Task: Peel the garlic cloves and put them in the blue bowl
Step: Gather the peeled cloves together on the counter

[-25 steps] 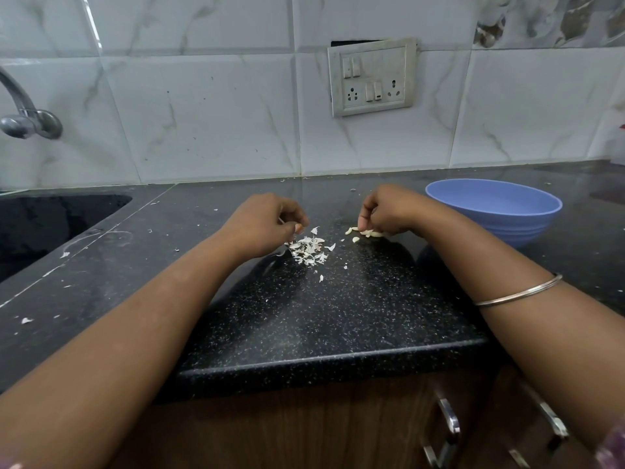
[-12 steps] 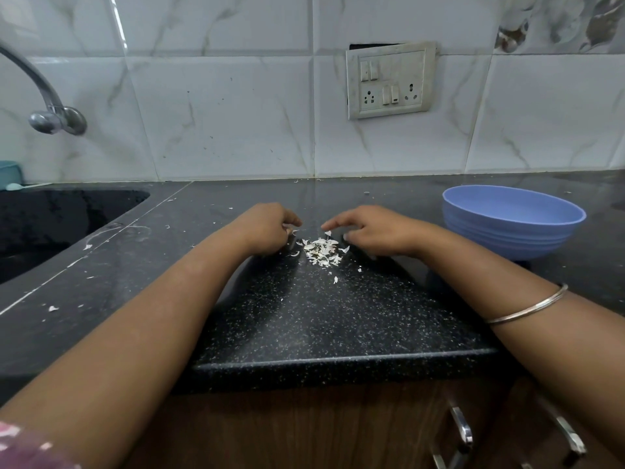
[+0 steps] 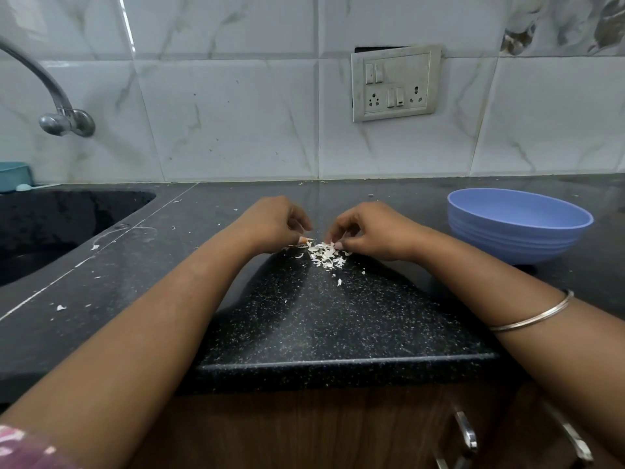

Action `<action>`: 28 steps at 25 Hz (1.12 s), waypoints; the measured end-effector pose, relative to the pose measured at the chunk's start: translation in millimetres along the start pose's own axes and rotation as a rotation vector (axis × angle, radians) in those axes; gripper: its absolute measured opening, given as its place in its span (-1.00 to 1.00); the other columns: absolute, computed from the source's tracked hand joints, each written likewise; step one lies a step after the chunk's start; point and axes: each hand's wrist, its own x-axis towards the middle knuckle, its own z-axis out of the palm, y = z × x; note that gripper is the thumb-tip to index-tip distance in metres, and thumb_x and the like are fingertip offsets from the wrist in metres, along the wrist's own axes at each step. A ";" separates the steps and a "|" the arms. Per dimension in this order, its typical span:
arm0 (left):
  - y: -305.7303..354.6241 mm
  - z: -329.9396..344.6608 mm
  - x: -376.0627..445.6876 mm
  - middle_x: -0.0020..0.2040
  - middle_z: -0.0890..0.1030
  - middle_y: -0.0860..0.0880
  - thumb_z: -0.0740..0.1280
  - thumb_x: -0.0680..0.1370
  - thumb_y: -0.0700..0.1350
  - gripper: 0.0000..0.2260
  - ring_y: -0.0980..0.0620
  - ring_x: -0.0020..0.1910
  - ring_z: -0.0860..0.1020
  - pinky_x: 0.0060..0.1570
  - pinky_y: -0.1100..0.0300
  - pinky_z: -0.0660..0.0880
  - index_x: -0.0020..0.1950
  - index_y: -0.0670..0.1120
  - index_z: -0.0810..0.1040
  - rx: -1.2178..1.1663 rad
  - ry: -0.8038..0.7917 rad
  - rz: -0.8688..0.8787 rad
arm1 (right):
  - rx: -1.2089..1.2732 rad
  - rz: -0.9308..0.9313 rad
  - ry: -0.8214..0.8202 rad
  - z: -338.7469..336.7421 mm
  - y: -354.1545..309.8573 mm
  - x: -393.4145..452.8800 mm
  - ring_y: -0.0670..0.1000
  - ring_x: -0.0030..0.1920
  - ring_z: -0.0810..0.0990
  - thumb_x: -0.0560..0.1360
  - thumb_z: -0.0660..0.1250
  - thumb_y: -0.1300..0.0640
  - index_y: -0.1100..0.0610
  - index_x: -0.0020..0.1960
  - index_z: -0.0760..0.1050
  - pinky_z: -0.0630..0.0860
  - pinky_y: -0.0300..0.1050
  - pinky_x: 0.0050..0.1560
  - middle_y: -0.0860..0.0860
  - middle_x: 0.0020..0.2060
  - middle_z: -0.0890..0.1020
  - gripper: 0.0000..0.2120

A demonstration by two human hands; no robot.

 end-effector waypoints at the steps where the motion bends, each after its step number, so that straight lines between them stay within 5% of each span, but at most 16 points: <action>1: -0.6 0.4 -0.5 -0.11 0.66 0.00 0.44 0.46 -0.16 -0.80 0.11 -0.15 0.56 -0.12 0.31 0.38 0.08 -0.03 0.64 0.000 -0.011 -0.002 | -0.001 -0.002 -0.016 1.5 0.8 0.4 -0.12 -0.10 0.61 0.47 0.38 0.20 0.02 0.01 0.65 0.49 -0.25 -0.04 -0.06 -0.09 0.70 -0.83; 4: 3.0 4.2 -1.5 -0.20 0.65 -0.01 0.43 0.45 -0.17 -0.85 0.08 -0.21 0.57 -0.18 0.24 0.46 0.00 -0.04 0.67 -0.023 -0.033 0.028 | 0.037 -0.022 -0.001 5.4 1.0 1.7 -0.09 -0.12 0.64 0.43 0.41 0.24 -0.01 -0.06 0.67 0.54 -0.15 -0.01 -0.05 -0.17 0.71 -0.82; 10: 5.6 1.9 -1.7 -0.18 0.67 -0.08 0.39 0.49 -0.20 -0.88 0.01 -0.19 0.62 -0.09 0.17 0.53 -0.01 -0.07 0.65 -0.197 0.039 0.027 | 0.188 0.001 0.060 2.1 2.2 2.3 -0.18 -0.18 0.62 0.44 0.43 0.21 0.02 -0.07 0.67 0.48 -0.29 -0.11 -0.08 -0.21 0.69 -0.87; 13: -3.2 -2.8 2.1 -0.13 0.65 -0.09 0.34 0.52 -0.21 -0.88 -0.04 -0.16 0.61 -0.12 0.20 0.49 0.01 -0.09 0.64 -0.189 0.171 -0.101 | 0.096 0.070 0.128 0.7 7.2 5.4 -0.10 0.04 0.60 0.51 0.31 0.24 0.06 0.10 0.63 0.42 -0.26 0.06 -0.03 -0.01 0.68 -0.78; 17: -6.6 3.1 2.2 0.02 0.66 -0.07 0.34 0.52 -0.18 -0.83 0.01 -0.04 0.58 0.00 0.24 0.43 0.09 -0.08 0.63 -0.018 0.027 -0.150 | -0.161 0.069 -0.031 9.4 5.8 8.9 0.05 0.32 0.46 0.56 0.14 0.29 0.06 0.38 0.43 0.34 -0.19 0.25 0.03 0.31 0.52 -0.59; 23: 8.8 3.7 -4.6 -0.09 0.64 -0.01 0.34 0.52 -0.18 -0.82 0.07 -0.07 0.57 -0.03 0.25 0.43 0.10 -0.04 0.64 -0.113 -0.067 0.006 | -0.125 -0.018 -0.055 7.0 0.0 5.7 0.01 0.12 0.59 0.51 0.18 0.34 0.00 0.22 0.57 0.47 -0.17 0.10 -0.01 0.11 0.66 -0.59; 26: 3.4 -4.3 -3.7 -0.12 0.63 -0.05 0.32 0.54 -0.20 -0.83 0.03 -0.11 0.58 0.01 0.15 0.52 0.08 -0.07 0.63 -0.210 0.047 -0.027 | 0.095 0.064 0.085 -11.4 -0.2 -0.4 -0.09 0.01 0.59 0.50 0.13 0.44 0.09 0.18 0.59 0.46 -0.33 -0.04 -0.06 -0.03 0.63 -0.57; 28: -6.4 -8.6 0.0 -0.10 0.65 -0.11 0.31 0.54 -0.18 -0.87 -0.05 -0.11 0.60 0.06 0.05 0.55 0.04 -0.11 0.63 -0.170 0.136 -0.105 | 0.232 0.149 0.222 -23.2 6.3 -1.5 -0.06 -0.10 0.60 0.48 0.10 0.47 0.17 0.10 0.60 0.56 -0.19 -0.04 0.02 -0.10 0.64 -0.59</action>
